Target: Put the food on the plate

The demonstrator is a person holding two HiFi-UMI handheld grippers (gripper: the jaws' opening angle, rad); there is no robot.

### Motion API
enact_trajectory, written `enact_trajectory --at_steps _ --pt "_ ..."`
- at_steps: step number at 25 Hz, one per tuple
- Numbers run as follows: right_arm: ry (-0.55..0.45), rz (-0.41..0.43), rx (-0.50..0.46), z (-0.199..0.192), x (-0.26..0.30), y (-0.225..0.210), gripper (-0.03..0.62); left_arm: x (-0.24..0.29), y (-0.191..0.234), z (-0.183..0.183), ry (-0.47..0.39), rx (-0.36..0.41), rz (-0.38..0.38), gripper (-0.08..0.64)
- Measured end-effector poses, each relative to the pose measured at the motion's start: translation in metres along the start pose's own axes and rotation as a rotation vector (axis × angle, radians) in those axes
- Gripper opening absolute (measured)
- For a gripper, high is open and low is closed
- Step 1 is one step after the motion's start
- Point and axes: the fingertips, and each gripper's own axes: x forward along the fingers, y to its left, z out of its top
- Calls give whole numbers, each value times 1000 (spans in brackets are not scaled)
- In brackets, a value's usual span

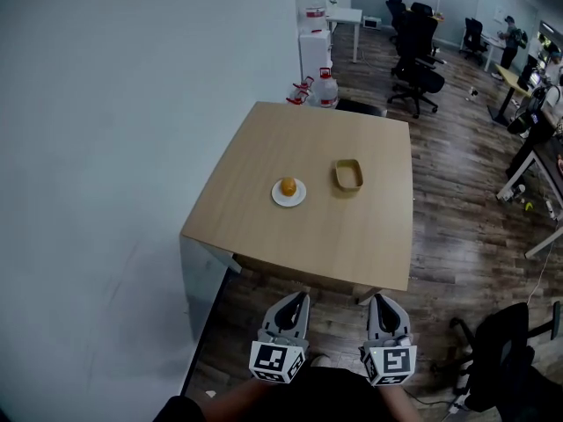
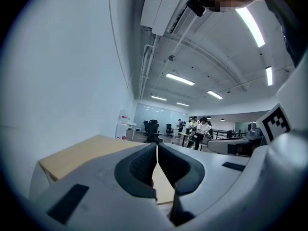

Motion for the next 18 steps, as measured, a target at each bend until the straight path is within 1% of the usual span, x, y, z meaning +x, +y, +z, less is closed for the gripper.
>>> enact_trajectory --at_steps 4,9,13,18 --pt "5 -9 -11 2 -7 -4 60 13 -9 1 7 -9 -21 21" --pt "-26 -18 -26 9 -10 -3 60 21 -16 5 -4 12 -48 21" --pt "-36 -46 -51 9 -13 -17 60 23 -24 7 -14 -24 -55 21" --pt "-59 -78 -62 21 -8 -38 60 31 -29 22 -49 7 -67 21"
